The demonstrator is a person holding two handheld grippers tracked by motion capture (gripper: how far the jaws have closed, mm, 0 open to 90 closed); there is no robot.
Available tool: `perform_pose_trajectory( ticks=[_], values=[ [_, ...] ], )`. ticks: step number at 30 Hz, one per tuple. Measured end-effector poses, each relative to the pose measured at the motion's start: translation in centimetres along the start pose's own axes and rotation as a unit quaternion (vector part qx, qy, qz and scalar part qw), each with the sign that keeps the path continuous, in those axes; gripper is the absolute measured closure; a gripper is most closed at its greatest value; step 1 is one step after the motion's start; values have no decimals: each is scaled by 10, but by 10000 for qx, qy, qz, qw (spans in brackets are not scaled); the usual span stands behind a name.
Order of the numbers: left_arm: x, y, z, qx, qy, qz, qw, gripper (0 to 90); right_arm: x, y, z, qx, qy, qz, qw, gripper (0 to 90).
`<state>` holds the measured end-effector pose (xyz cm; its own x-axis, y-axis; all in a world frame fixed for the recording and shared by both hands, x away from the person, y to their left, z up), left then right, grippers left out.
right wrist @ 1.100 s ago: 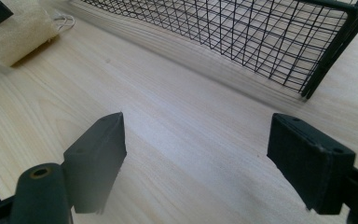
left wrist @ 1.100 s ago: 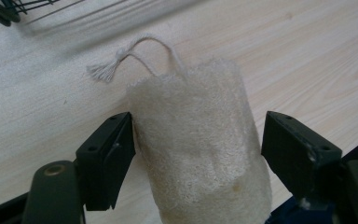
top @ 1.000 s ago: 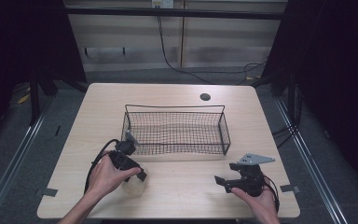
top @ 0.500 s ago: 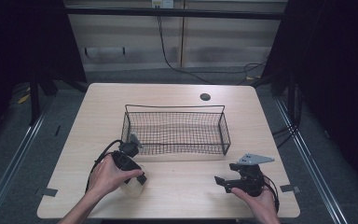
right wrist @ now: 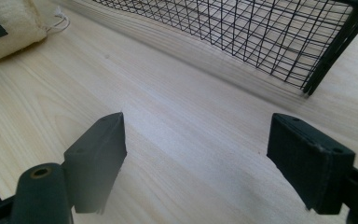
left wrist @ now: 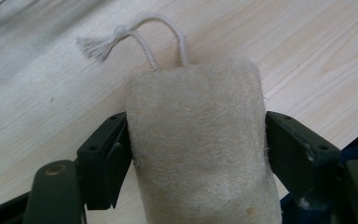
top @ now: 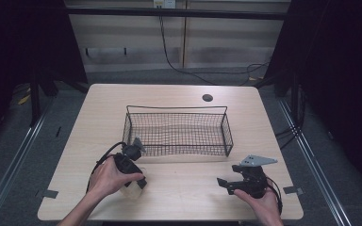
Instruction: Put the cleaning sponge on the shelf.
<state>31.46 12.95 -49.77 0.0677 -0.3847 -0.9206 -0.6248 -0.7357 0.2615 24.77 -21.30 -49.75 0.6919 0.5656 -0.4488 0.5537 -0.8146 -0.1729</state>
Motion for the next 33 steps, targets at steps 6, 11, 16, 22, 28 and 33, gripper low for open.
perform_pose_trajectory(
  ticks=[6, 11, 16, 22, 28, 33],
  values=[
    [-3, -2, 2, 105, 58, -30, 9999, 264, 0, 0, 0, 13, -9, 6, 10000, 193],
    [-6, -4, 2, 82, 84, 22, 9999, 264, 0, 0, 0, 3, -20, 4, 10000, 193],
    [-11, -5, 2, 50, 85, 131, 9999, 265, 0, 0, 0, 8, -19, -8, 10000, 192],
    [-23, -3, -4, 174, 189, 129, 9996, 265, 1, 0, 0, -8, -4, -38, 10000, 190],
    [-35, 1, -9, 292, 217, 253, 9990, 265, 1, 0, 0, -1, -15, -39, 10000, 189],
    [-45, -1, -12, 225, 265, 483, 9982, 264, 1, 0, 0, -4, -16, -49, 10000, 189]
  ],
)
Point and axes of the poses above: each handheld gripper's, and its own axes: x roughly forward along the jaws, z roughly out of its underside, y roughly to its right, the point moved 5 cm from there along x, roughly forward along the jaws, and after that the axes turned 15 degrees about y, right-handed, at the moved point
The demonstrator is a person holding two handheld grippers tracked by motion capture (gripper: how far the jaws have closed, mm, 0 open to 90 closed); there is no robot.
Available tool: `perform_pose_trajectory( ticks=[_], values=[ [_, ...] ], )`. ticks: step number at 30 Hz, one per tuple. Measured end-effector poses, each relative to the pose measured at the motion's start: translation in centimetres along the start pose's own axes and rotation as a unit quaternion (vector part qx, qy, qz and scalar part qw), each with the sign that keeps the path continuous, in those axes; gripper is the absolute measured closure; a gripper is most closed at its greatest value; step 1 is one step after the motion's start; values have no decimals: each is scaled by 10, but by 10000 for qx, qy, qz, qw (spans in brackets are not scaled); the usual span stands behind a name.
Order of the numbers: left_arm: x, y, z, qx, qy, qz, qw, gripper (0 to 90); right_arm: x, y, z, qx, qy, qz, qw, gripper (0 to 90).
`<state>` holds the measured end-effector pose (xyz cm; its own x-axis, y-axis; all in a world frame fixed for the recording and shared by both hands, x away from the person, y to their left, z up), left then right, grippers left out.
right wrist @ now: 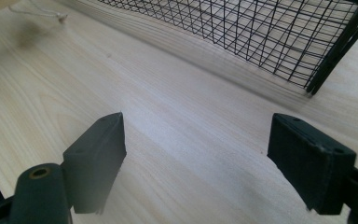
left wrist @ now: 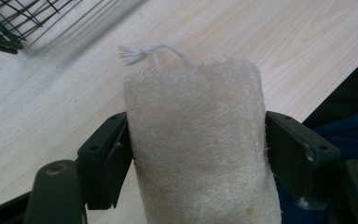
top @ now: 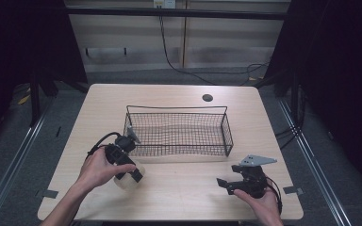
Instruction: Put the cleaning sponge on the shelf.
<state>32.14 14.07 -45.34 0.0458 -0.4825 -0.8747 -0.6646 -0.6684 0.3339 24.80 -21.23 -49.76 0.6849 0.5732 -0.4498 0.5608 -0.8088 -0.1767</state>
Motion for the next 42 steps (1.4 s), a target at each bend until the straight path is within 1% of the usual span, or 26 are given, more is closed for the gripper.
perform_pose_trajectory(
  ticks=[2, 3, 4, 5, 6, 7, 8, 9, 15, 18, 19, 20, 21, 22, 23, 24, 25, 26, 31, 32, 36, 39, 40, 41, 42],
  values=[
    [-2, -1, 0, -3, -24, -3, 10000, 264, 0, 0, 0, 0, -7, 1, 10000, 189],
    [-5, -3, 0, 10, -5, -53, 10000, 264, 0, 0, 0, 0, -7, 1, 10000, 189],
    [-8, -3, 0, -41, 50, -39, 10000, 264, 0, 0, 0, -1, -8, 5, 10000, 189],
    [-11, -4, -1, -46, 58, -13, 10000, 264, 0, 0, 0, 4, -20, 14, 10000, 188],
    [-13, -4, -1, -52, 70, -27, 10000, 264, 0, 0, 0, -1, -27, 14, 10000, 188],
    [-18, -5, -2, -102, 71, -48, 9999, 265, 0, 0, 0, 0, -32, 12, 10000, 189],
    [-18, -5, -2, -102, 71, -48, 9999, 265, 0, 0, 0, 0, -32, 12, 10000, 189],
    [-22, -6, -4, -121, 92, -102, 9998, 265, 0, 0, 0, 2, -32, 11, 10000, 188],
    [-28, -5, -7, -143, 95, -10, 9999, 264, 0, 0, 0, -8, -40, 18, 10000, 188],
    [-30, -6, -8, -143, 86, -48, 9998, 264, 0, 0, 0, -2, -35, 12, 10000, 187],
    [-34, -6, -10, -164, 120, -7, 9998, 264, 0, 0, 0, -3, -38, 8, 10000, 186],
    [-34, -6, -10, -164, 120, -7, 9998, 264, 0, 0, 0, -3, -38, 8, 10000, 186],
    [-39, -6, -11, -128, 134, -50, 9998, 264, 0, 0, 0, 1, -39, 7, 10000, 185],
    [-41, -5, -12, -99, 151, -8, 9998, 264, 0, 0, 1, -1, -46, 11, 10000, 185],
    [-41, -5, -12, -99, 151, -8, 9998, 264, 0, 0, 1, -1, -50, 12, 10000, 184],
    [-45, -3, -13, -40, 152, -59, 9999, 264, 0, 0, 1, 3, -51, 7, 10000, 184],
    [-45, -3, -13, -40, 152, -59, 9999, 264, 0, 0, 1, 2, -52, 12, 10000, 184],
    [-50, -1, -15, 0, 157, -28, 9999, 264, 0, 0, 1, -2, -53, 13, 10000, 184],
    [-55, 2, -15, 28, 152, -35, 9999, 264, 0, 0, 1, 1, -56, 12, 10000, 183],
    [-56, 3, -16, 75, 96, -27, 9999, 264, 0, 0, 1, 3, -60, 6, 10000, 183],
    [-61, 6, -18, 123, 89, -23, 9999, 264, 0, 0, 1, 2, -60, -7, 10000, 183],
    [-71, 9, -23, 127, 142, 14, 9998, 265, 1, 0, 1, 2, -54, -14, 10000, 182],
    [-71, 9, -23, 127, 142, 14, 9998, 265, 1, 0, 1, 2, -54, -14, 10000, 182],
    [-77, 10, -27, 174, 163, 29, 9997, 264, 1, 0, 1, 17, -76, -7, 10000, 181],
    [-77, 10, -27, 174, 163, 29, 9997, 265, 1, 0, 1, 15, -72, -8, 10000, 181]
  ],
)
Point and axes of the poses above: each handheld gripper's, and its own axes: x roughly forward along the jaws, z roughly out of its underside, y roughly to its right, the point moved 5 cm from there along x, roughly forward along the jaws, and after that the axes turned 15 degrees about y, right-handed, at the moved point
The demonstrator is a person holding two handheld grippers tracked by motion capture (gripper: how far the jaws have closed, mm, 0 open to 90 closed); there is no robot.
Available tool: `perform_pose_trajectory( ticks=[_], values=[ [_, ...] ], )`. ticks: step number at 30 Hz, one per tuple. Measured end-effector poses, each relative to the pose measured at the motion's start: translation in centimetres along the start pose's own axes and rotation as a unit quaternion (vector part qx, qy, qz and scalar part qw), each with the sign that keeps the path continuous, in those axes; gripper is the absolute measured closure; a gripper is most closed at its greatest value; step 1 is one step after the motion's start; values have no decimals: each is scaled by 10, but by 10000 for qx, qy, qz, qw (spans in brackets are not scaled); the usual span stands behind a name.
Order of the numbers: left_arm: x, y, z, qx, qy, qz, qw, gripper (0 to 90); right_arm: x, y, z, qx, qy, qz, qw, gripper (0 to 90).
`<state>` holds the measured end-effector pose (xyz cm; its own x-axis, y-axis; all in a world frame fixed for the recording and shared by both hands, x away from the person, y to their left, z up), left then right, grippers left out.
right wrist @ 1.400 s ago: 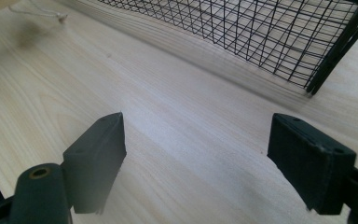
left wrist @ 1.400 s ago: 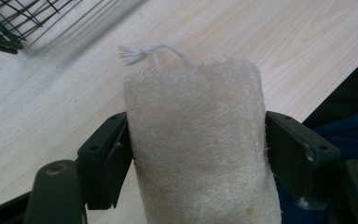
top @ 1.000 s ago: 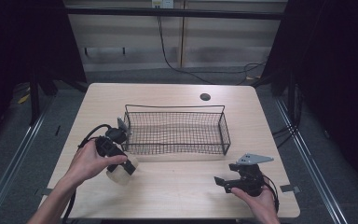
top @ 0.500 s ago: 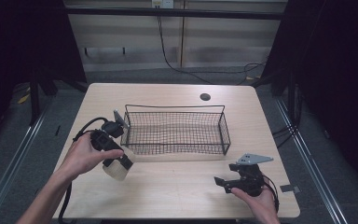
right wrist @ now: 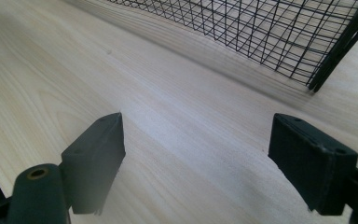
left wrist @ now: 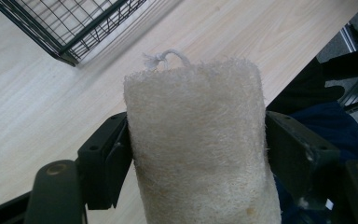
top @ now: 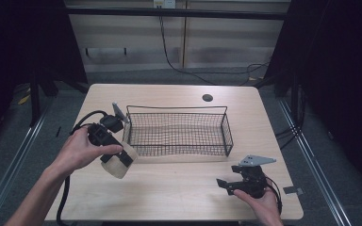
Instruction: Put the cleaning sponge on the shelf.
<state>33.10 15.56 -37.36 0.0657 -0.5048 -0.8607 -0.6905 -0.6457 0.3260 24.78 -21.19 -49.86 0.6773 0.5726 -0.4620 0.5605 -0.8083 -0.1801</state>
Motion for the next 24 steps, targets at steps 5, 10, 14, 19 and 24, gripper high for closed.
perform_pose_trajectory(
  ticks=[5, 10, 14, 19, 24],
  values=[
    [-13, 2, -11, 8, 53, 99, 9999, 265, 0, 0, 0, -3, -3, 4, 10000, 181],
    [-22, 3, -21, 16, 81, 120, 9999, 265, 0, 0, 0, 5, -12, -4, 10000, 180],
    [-28, 2, -31, -65, 152, 81, 9998, 265, 0, 0, 0, 10, -15, -8, 10000, 179],
    [-26, -2, -43, -174, 153, 42, 9997, 265, 0, 0, 0, 6, -10, -13, 10000, 177],
    [-23, -7, -53, -310, 212, 67, 9993, 265, 0, 0, 1, 27, -17, -8, 10000, 175]
  ],
)
Point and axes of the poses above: each handheld gripper's, and its own axes: x roughly forward along the jaws, z roughly out of its underside, y roughly to its right, the point moved 5 cm from there along x, roughly forward along the jaws, and after that the axes turned 15 degrees about y, right-handed, at the moved point
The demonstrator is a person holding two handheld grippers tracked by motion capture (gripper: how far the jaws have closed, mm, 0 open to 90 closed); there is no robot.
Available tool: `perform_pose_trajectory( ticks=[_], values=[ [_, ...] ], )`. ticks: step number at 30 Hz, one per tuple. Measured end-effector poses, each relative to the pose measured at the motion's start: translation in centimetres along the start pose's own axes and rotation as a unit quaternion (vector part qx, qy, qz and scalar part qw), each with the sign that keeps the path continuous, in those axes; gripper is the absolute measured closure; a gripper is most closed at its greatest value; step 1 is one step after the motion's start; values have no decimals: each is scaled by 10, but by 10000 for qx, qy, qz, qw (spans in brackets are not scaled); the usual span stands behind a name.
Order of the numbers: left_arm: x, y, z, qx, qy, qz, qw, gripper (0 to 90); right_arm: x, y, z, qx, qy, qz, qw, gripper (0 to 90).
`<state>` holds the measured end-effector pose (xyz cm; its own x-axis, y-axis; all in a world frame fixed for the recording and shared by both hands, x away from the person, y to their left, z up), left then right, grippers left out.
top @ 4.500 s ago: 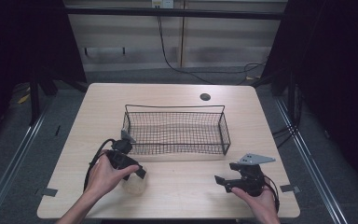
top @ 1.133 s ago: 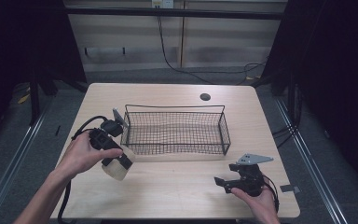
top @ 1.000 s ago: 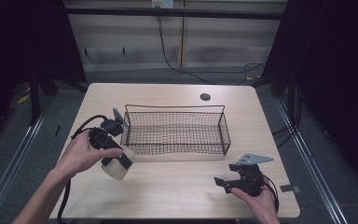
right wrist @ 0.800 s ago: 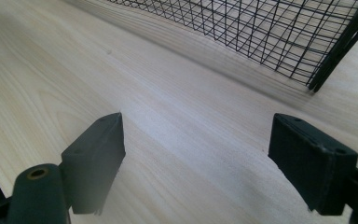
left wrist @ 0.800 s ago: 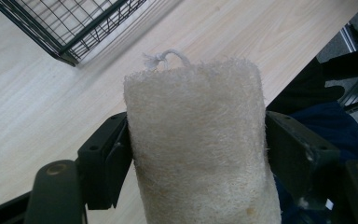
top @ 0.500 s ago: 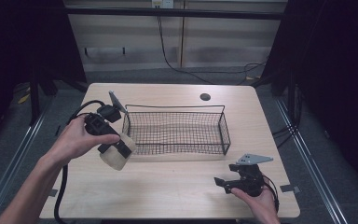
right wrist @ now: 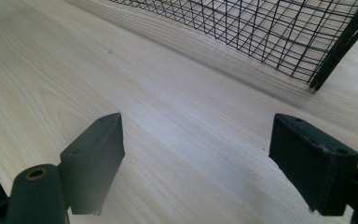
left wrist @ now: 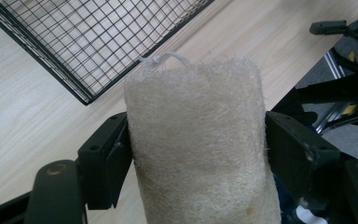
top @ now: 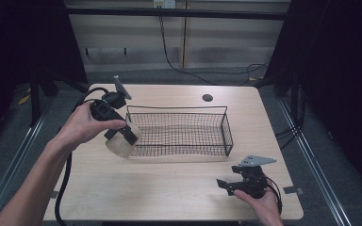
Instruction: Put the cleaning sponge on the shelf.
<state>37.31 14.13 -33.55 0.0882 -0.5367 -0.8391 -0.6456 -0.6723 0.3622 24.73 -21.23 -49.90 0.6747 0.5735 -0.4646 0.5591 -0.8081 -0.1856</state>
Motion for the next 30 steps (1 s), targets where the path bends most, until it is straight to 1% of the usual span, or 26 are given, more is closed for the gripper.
perform_pose_trajectory(
  ticks=[1, 2, 3, 4, 6, 8, 11, 12, 13, 14, 15, 16, 17, 18, 20, 21, 22, 23, 24, 25, 26, 28, 30],
  values=[
    [1, -2, -4, -49, -3, -30, 10000, 265, 0, 0, 0, 12, 0, -10, 10000, 175],
    [1, -2, -4, -49, -3, -30, 10000, 265, 0, 0, 0, 12, 0, -10, 10000, 175],
    [2, -4, -8, -183, 85, -106, 9997, 265, 0, 0, 0, 35, 3, -29, 10000, 176],
    [2, -4, -8, -183, 85, -106, 9997, 265, 0, 0, 0, 35, 3, -29, 10000, 176],
    [4, -6, -15, -343, 157, -168, 9991, 265, 0, 0, 0, 84, -9, -43, 10000, 177],
    [4, -5, -20, -386, 198, -206, 9988, 265, 0, 0, 0, 96, -16, -35, 9999, 176],
    [4, -4, -25, -395, 216, -246, 9987, 265, 0, 0, 0, 107, -15, -45, 9999, 176],
    [4, -4, -28, -463, 284, -249, 9982, 265, 0, 0, 0, 111, -8, -51, 9999, 176],
    [4, -4, -28, -463, 284, -249, 9982, 265, 0, 0, 0, 111, -8, -51, 9999, 176],
    [5, -5, -31, -518, 312, -302, 9977, 265, 0, 0, 0, 110, -12, -54, 9999, 176],
    [7, -8, -34, -701, 381, -437, 9959, 265, -1, 0, 0, 113, -3, -56, 9999, 173],
    [7, -8, -34, -701, 381, -437, 9959, 265, -1, 0, 0, 113, -3, -56, 9999, 173],
    [11, -12, -37, -864, 404, -516, 9941, 266, -1, 0, 0, 98, 6, -55, 9999, 173],
    [11, -12, -37, -864, 404, -516, 9941, 265, -1, 0, 0, 98, 6, -55, 9999, 173],
    [14, -14, -39, -988, 427, -561, 9926, 265, -1, 0, 0, 115, -1, -59, 9999, 173],
    [16, -17, -41, -1080, 450, -623, 9912, 266, -1, 1, 0, 136, -9, -53, 9999, 172],
    [16, -17, -41, -1080, 450, -623, 9912, 265, -1, 1, 0, 136, -9, -53, 9999, 172],
    [19, -21, -43, -1204, 473, -726, 9889, 266, -1, 1, 1, 132, -16, -54, 9999, 172],
    [19, -21, -43, -1204, 473, -726, 9889, 265, -1, 1, 1, 132, -16, -54, 9999, 172],
    [20, -23, -45, -1272, 515, -745, 9877, 265, -1, 1, 0, 120, -10, -54, 9999, 172],
    [21, -25, -46, -1312, 539, -748, 9871, 265, -1, 1, 0, 119, -10, -59, 9999, 172],
    [25, -29, -48, -1426, 562, -863, 9844, 265, -1, 1, 1, 119, -19, -56, 9999, 171],
    [27, -31, -48, -1477, 565, -940, 9829, 266, -1, 1, 1, 130, -21, -48, 9999, 171]
  ],
)
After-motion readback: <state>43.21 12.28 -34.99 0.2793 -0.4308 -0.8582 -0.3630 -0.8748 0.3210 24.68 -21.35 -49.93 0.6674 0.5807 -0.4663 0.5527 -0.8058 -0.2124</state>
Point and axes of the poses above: each handheld gripper's, and its own axes: x roughly forward along the jaws, z roughly out of its underside, y roughly to its right, the point moved 5 cm from there along x, roughly forward along the jaws, and after that the axes turned 15 degrees about y, right-handed, at the moved point
